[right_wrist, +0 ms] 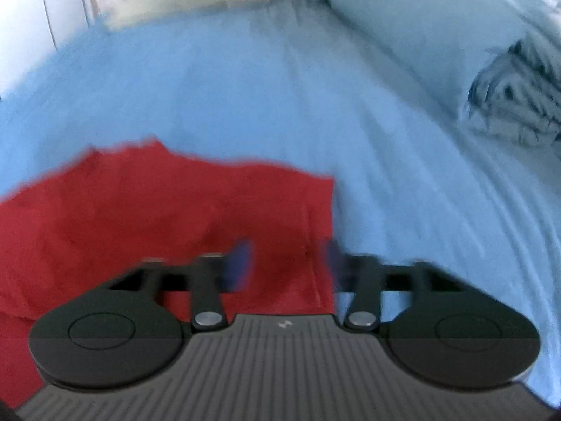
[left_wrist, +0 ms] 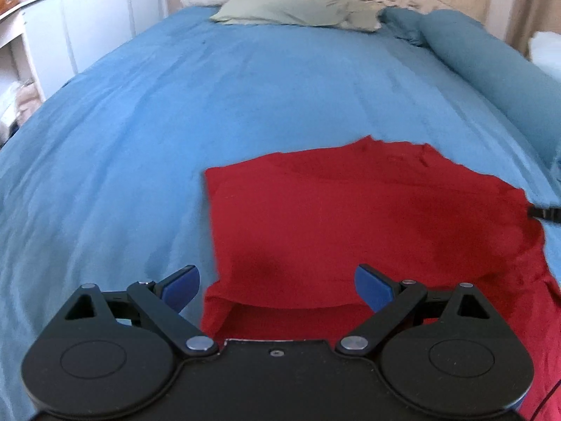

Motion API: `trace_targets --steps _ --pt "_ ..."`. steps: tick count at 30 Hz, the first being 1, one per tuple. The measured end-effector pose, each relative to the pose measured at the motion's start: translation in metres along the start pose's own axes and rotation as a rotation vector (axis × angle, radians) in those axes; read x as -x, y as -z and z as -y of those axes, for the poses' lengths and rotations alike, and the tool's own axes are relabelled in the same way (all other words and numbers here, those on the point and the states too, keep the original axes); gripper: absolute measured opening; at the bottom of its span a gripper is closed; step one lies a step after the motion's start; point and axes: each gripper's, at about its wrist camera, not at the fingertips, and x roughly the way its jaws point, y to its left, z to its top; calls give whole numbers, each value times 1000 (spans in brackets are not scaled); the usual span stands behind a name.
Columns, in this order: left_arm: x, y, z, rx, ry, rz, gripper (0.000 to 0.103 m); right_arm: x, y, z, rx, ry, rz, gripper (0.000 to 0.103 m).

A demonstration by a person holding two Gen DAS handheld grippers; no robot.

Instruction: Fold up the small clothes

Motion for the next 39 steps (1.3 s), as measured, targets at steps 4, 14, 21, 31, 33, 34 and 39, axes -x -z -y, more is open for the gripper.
trace_targets --steps 4,14,21,31,33,34,39 --pt "-12 0 15 -51 58 -10 96 14 8 -10 21 -148 31 98" --pt "-54 11 -1 22 42 -80 86 -22 49 -20 81 -170 -50 98" --pt "-4 9 0 3 -9 -1 88 5 34 -9 42 -196 -5 98" --pt "143 17 -22 -12 -68 147 103 164 10 15 38 -196 172 99" --pt "167 28 -23 -17 -75 152 103 196 14 20 36 -196 182 102" --pt "175 33 -24 -19 -80 151 103 210 17 23 38 -193 190 103" --pt "205 72 -32 -13 -106 158 103 271 53 38 31 -203 238 103"
